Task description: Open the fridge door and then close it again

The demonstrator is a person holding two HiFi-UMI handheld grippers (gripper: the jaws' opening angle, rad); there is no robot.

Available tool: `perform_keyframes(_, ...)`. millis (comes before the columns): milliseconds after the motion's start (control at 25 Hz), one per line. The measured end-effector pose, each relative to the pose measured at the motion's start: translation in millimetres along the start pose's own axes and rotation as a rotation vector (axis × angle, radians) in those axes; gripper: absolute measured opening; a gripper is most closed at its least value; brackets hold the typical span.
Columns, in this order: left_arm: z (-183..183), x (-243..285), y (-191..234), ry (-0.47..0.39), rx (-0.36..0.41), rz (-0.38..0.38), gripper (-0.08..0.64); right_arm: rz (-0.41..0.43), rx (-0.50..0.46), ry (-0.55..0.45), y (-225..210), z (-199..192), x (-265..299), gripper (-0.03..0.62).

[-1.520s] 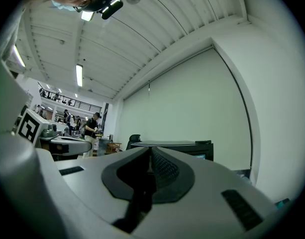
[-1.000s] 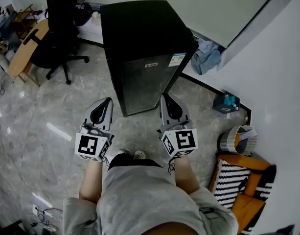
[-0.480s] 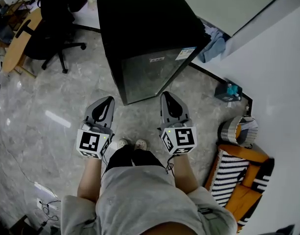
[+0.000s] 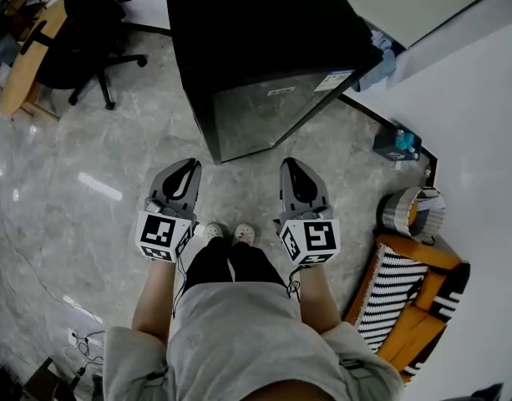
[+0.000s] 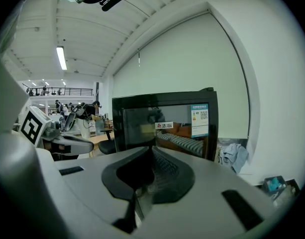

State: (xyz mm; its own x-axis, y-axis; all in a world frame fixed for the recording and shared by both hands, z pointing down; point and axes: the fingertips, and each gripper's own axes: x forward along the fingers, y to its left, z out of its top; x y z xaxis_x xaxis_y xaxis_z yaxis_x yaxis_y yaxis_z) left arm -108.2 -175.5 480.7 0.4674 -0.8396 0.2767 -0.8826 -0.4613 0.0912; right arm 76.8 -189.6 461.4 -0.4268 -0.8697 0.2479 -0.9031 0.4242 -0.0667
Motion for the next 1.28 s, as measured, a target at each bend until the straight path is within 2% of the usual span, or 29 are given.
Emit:
perform_keyframes(120,-10,10,6,0.021,-0.009,-0.017,0.028,-0.01,0.001,0.006,-2,-3,3,0.026)
perform_keyframes(200,-16,18,9,0.04,-0.011,-0.033,0.098,-0.017,0.001,0.009,-3,-5,5,0.026)
perform_keyframes(520,-37,52,34,0.122,0.042,-0.065,0.138,-0.045,-0.011,0.015,-4,-6,6,0.026)
perform_keyframes(760,-44,78,41,0.157,0.067,-0.109,0.141,-0.08,-0.011,0.028,-14,-9,3,0.026)
perform_keyframes(1280,-40,96,46,0.152,0.084,-0.163,0.144,-0.116,-0.012,0.035,-15,-10,3,0.026)
